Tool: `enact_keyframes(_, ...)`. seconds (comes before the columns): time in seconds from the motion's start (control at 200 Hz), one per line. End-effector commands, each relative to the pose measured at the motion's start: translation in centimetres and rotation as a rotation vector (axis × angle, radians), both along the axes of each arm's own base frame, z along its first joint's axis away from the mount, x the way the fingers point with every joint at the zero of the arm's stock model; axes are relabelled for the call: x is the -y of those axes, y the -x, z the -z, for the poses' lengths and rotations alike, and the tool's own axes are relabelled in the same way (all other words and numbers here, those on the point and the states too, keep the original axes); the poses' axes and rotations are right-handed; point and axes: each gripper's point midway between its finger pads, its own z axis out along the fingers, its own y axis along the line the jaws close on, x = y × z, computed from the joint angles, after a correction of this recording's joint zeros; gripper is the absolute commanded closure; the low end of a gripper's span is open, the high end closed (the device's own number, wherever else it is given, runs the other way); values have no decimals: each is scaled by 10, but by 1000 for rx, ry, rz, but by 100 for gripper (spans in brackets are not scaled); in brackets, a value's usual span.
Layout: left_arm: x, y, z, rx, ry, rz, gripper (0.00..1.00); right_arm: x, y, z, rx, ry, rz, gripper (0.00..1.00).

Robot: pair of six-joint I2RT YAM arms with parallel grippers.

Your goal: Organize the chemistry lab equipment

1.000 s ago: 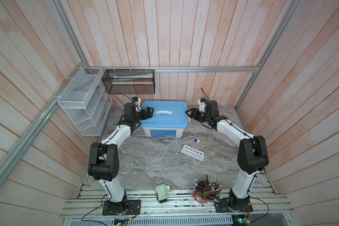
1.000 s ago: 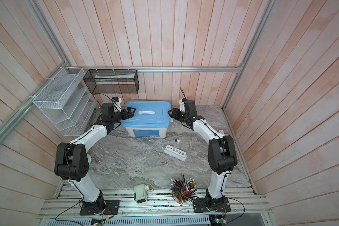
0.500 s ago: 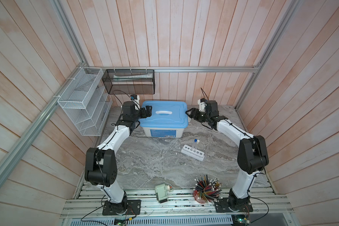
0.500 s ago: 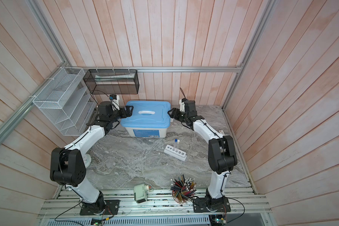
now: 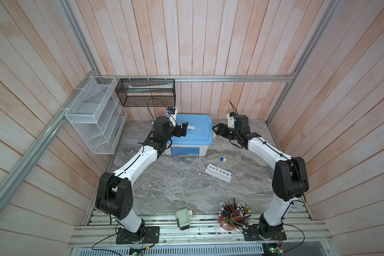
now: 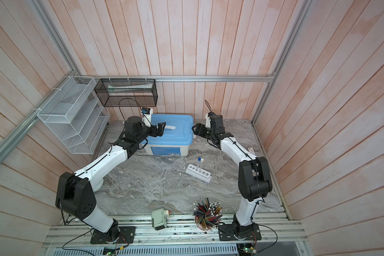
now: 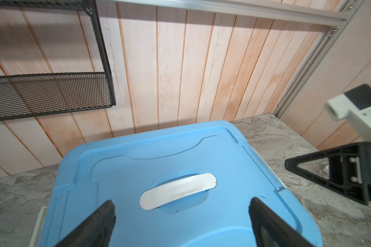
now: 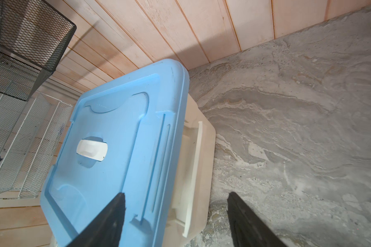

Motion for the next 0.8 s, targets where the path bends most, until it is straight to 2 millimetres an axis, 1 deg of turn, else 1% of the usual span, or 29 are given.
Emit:
enact_keyframes(0.0,5,-5,21,-10,-31,-2,1,5,3,-3,19,29,13,24)
enact_keyframes(0.255,10,-10,46,-43,-45,-2,1,1,1,-9,34,2,-3,24)
enact_keyframes(0.355,10,-11,56,-62,-60,-4,1,0,-2,-6,34,-8,-9,24)
enact_keyframes(0.625,8,-13,63,-75,-77,-11,1,-12,-9,4,17,-42,-61,24)
enact_keyframes(0.795,9,-13,70,-87,-74,-7,1,-12,-10,11,7,-45,-56,20)
